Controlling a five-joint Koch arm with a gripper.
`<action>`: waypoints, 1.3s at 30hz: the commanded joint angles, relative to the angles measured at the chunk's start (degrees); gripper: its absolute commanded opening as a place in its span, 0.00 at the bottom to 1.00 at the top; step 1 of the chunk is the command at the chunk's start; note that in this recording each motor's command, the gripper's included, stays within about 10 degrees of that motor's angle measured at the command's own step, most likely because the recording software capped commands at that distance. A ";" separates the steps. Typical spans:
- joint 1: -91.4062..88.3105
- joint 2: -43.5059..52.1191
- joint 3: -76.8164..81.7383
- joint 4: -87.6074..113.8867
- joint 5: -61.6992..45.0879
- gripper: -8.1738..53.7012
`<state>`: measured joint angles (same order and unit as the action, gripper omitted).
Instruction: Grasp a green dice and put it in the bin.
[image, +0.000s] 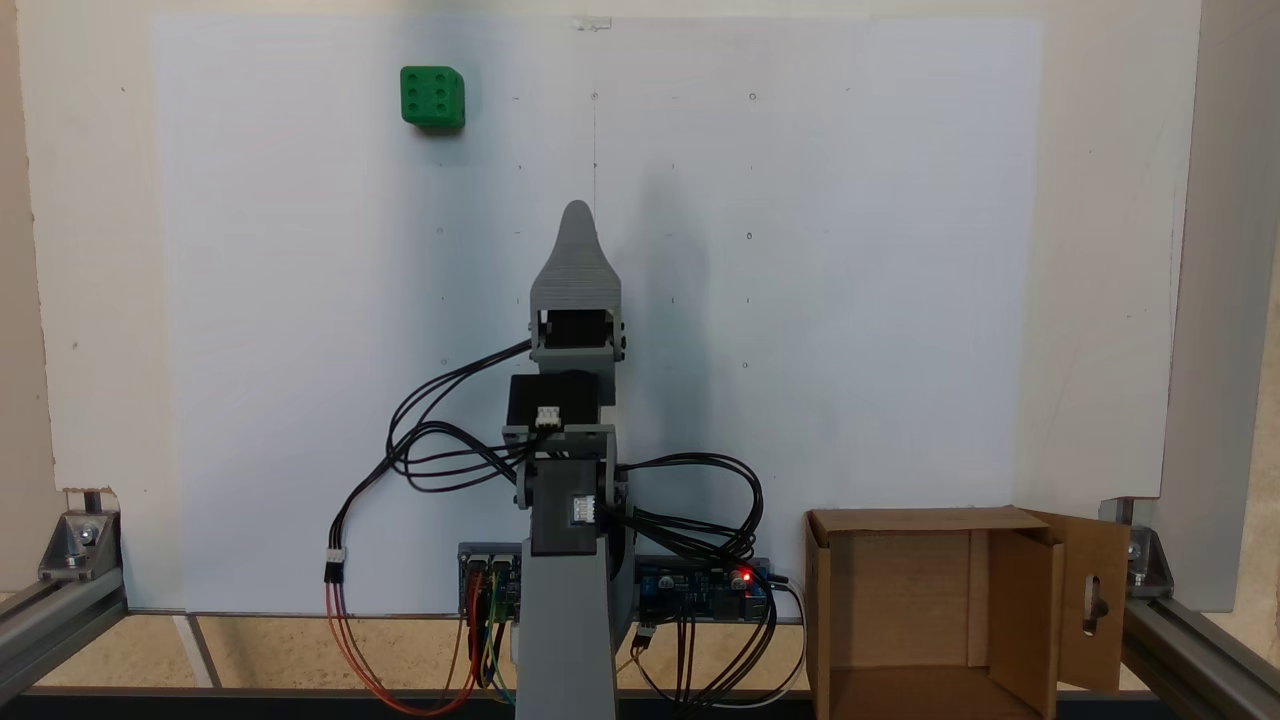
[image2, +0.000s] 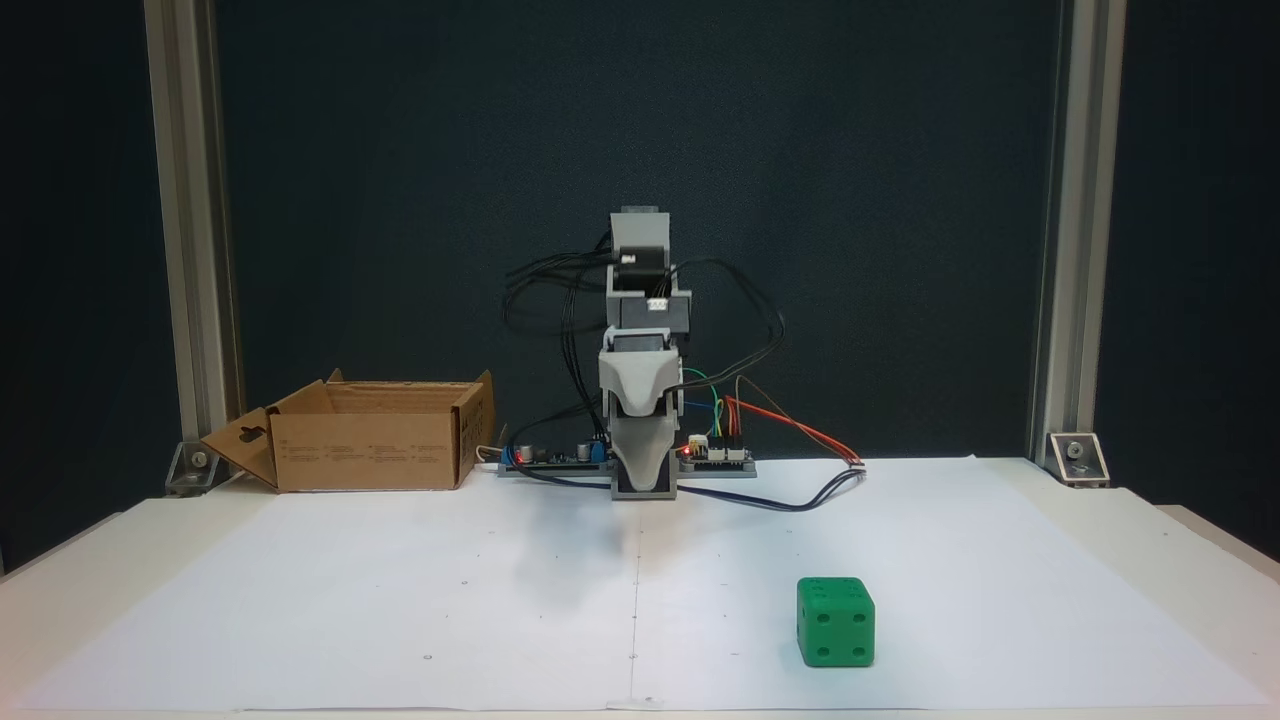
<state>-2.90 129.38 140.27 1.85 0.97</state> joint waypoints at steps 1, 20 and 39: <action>-1.58 5.45 -7.38 9.12 4.04 0.83; -12.39 -23.55 -54.32 63.63 17.14 0.83; -24.26 -63.19 -99.32 69.52 23.29 0.84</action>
<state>-26.72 67.41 44.03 70.31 20.92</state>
